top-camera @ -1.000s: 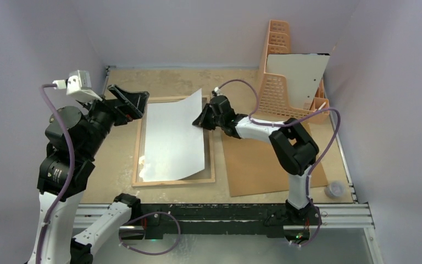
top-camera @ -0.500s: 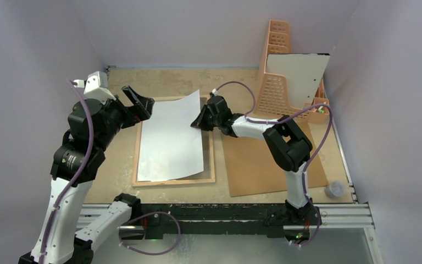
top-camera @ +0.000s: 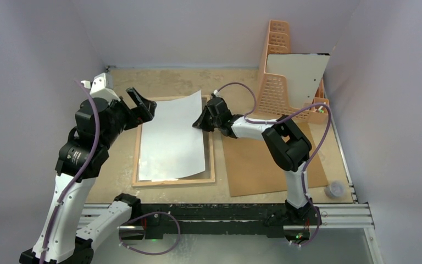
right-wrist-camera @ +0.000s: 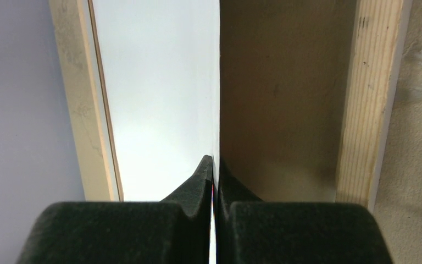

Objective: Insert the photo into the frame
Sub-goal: Turn over the photo from the photo frame.

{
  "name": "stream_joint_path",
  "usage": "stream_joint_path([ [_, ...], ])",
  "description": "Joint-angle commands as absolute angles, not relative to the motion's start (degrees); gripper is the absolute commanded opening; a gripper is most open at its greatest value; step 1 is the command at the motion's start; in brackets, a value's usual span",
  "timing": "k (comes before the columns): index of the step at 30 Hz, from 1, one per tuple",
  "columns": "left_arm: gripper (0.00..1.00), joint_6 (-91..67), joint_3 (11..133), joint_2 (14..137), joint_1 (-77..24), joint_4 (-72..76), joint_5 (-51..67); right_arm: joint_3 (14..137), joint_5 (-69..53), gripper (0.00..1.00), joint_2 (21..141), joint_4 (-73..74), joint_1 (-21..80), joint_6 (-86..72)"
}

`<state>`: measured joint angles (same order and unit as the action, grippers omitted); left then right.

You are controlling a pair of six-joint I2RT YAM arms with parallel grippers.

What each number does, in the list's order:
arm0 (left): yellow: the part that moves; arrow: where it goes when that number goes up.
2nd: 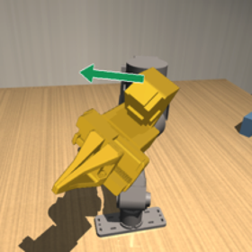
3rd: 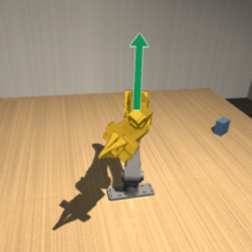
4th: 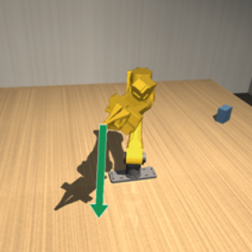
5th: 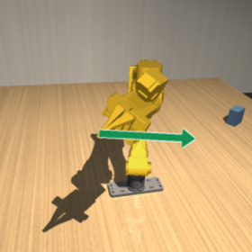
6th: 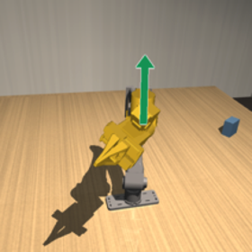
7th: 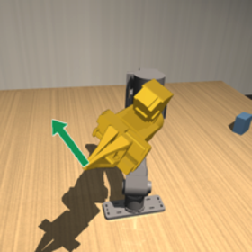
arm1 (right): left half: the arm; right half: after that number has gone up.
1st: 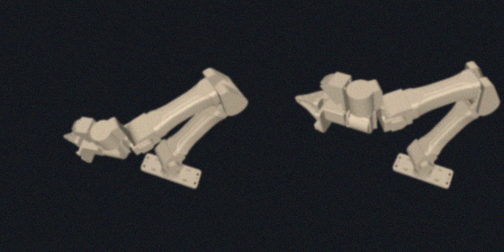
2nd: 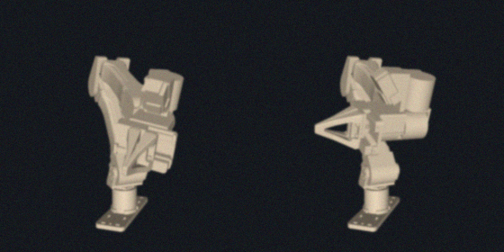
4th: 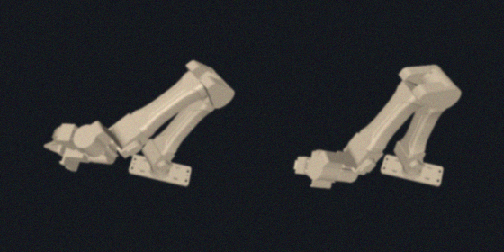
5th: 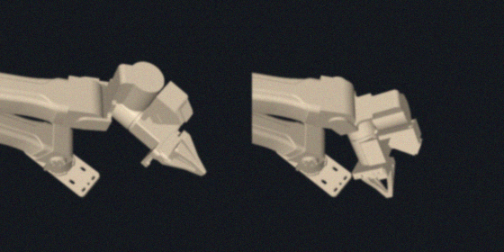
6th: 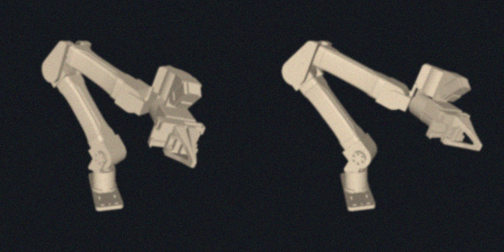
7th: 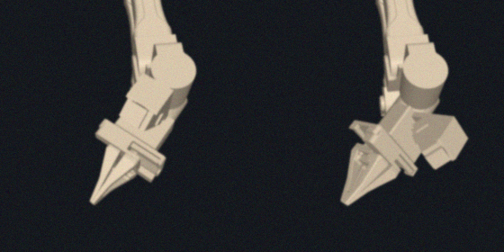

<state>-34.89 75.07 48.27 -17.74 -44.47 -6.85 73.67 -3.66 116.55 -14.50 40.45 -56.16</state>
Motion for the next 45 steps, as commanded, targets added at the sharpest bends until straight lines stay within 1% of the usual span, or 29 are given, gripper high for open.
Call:
stream_joint_path([
  [1, 0.96, -35.41, 74.34, 48.25, -17.40, -43.77, -7.25, 73.25, -0.13, 0.00, 114.80, -16.61, 40.49, -56.83],
  [9, 0.96, -35.51, 73.66, 48.25, -17.40, -43.77, -7.21, 71.15, 3.64, 0.00, 113.39, -17.89, 40.52, -57.54],
  [16, 0.96, -35.60, 73.44, 48.37, -17.41, -44.08, -7.29, 69.92, 2.98, 0.00, 113.53, -19.79, 40.61, -59.15],
  [23, 0.96, -35.60, 73.22, 48.34, -17.40, -44.21, -7.38, 71.70, 0.82, 0.01, 115.13, -19.71, 40.86, -57.80],
  [27, 0.96, -36.26, 72.95, 48.54, -17.40, -44.29, -7.25, 71.39, 1.66, 0.14, 114.32, -19.07, 40.87, -57.40],
  [28, 0.96, -36.41, 72.95, 48.60, -17.40, -44.30, -7.15, 71.29, 2.10, 0.18, 114.02, -18.81, 40.89, -57.33],
  [29, 0.96, -36.53, 72.87, 48.77, -17.40, -44.37, -6.92, 71.22, 2.33, 0.26, 113.71, -18.52, 40.87, -57.19],
  [32, 0.96, -36.72, 72.78, 49.28, -17.40, -44.47, -6.52, 71.11, 2.50, 0.40, 112.92, -17.80, 40.88, -56.40],
  [34, 0.96, -36.82, 72.69, 49.56, -17.40, -44.56, -6.31, 70.91, 1.77, 0.44, 112.45, -17.60, 40.91, -55.89],
  [39, 0.96, -36.75, 72.36, 49.57, -17.40, -44.73, -6.06, 69.30, 0.18, 0.43, 111.22, -18.47, 40.95, -55.96],
  [42, 0.96, -36.76, 72.20, 49.48, -17.40, -44.81, -6.03, 68.55, -1.92, 0.38, 111.48, -19.95, 41.03, -56.91],
  [45, 0.96, -36.76, 72.25, 49.48, -17.40, -44.91, -5.89, 68.91, -3.16, 0.30, 112.72, -20.64, 41.49, -57.36],
])
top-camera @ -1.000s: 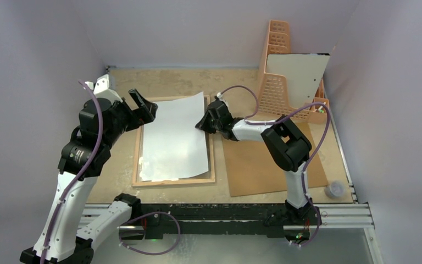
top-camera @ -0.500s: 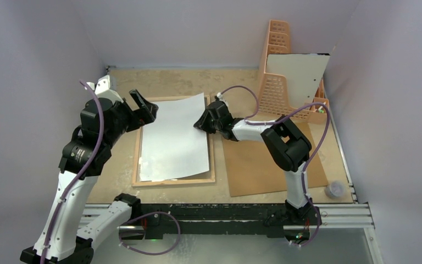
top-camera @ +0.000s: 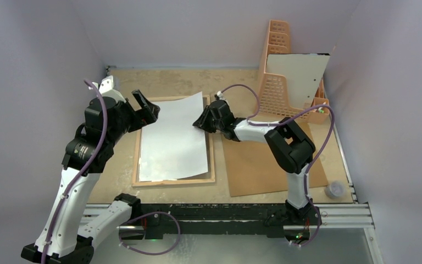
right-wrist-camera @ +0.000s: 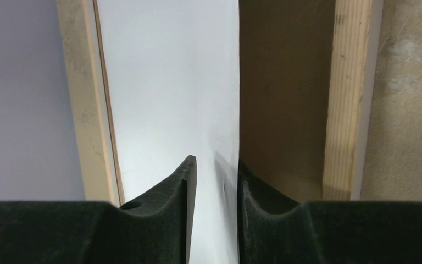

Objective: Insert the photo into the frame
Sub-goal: Turn over the photo from the photo frame.

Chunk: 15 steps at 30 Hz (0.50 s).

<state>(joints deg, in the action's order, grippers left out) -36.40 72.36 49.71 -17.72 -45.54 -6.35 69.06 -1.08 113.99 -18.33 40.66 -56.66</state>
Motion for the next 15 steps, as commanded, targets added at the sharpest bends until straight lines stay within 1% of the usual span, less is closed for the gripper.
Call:
stream_joint_path([
  [1, 0.96, -36.69, 72.25, 49.48, -17.40, -45.04, -5.97, 69.06, -3.38, 0.28, 113.03, -20.70, 41.67, -57.39],
  [3, 0.96, -36.61, 72.25, 49.48, -17.40, -45.13, -5.93, 69.19, -3.22, 0.25, 113.48, -20.75, 41.96, -57.64],
  [6, 0.96, -36.57, 72.25, 49.48, -17.40, -45.27, -5.94, 69.17, -2.15, 0.24, 113.17, -20.20, 42.01, -57.52],
  [9, 0.96, -36.48, 72.25, 49.55, -17.40, -45.26, -5.94, 69.40, -0.99, 0.27, 112.50, -19.00, 42.01, -57.00],
  [11, 0.96, -36.39, 72.29, 49.69, -17.40, -45.26, -5.83, 69.68, -0.68, 0.33, 112.06, -17.79, 41.97, -56.29],
  [15, 0.96, -35.91, 72.25, 49.83, -17.40, -45.18, -5.46, 69.00, -0.16, 0.57, 109.64, -15.45, 42.05, -55.89],
])
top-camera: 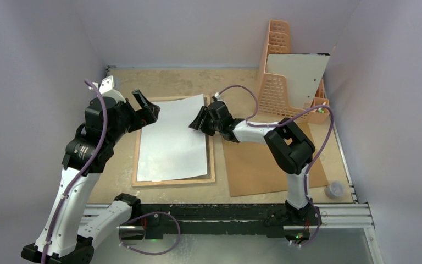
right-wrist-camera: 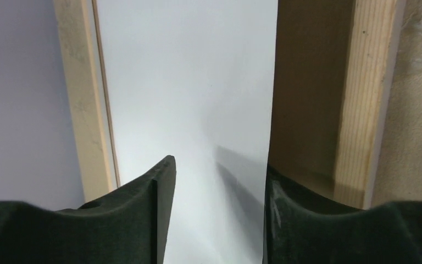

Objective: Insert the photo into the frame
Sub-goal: Turn over the photo from the photo frame.

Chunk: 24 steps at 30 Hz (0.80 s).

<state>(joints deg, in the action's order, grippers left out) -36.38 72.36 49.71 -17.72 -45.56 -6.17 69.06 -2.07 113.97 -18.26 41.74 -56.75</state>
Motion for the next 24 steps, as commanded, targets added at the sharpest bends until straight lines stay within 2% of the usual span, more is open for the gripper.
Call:
stream_joint_path([
  [1, 0.96, -35.74, 72.13, 49.83, -17.40, -45.25, -5.54, 69.06, 1.19, 0.61, 109.00, -14.23, 42.00, -55.30],
  [5, 0.99, -35.23, 71.39, 49.70, -17.40, -45.13, -5.90, 68.53, 7.12, 0.72, 105.30, -9.27, 41.84, -52.58],
  [11, 0.99, -34.94, 70.84, 49.98, -17.40, -44.79, -5.41, 64.49, 17.87, 0.80, 94.86, -4.28, 41.48, -47.46],
  [17, 0.99, -33.69, 68.38, 51.13, -17.47, -39.88, 6.68, 59.22, 25.04, 0.82, 86.05, 2.02, 38.47, -44.20],
  [24, 0.99, -39.48, 59.78, 54.15, -18.78, -30.70, 18.18, 49.72, 24.69, 0.88, 76.58, 9.83, 34.33, -48.03],
])
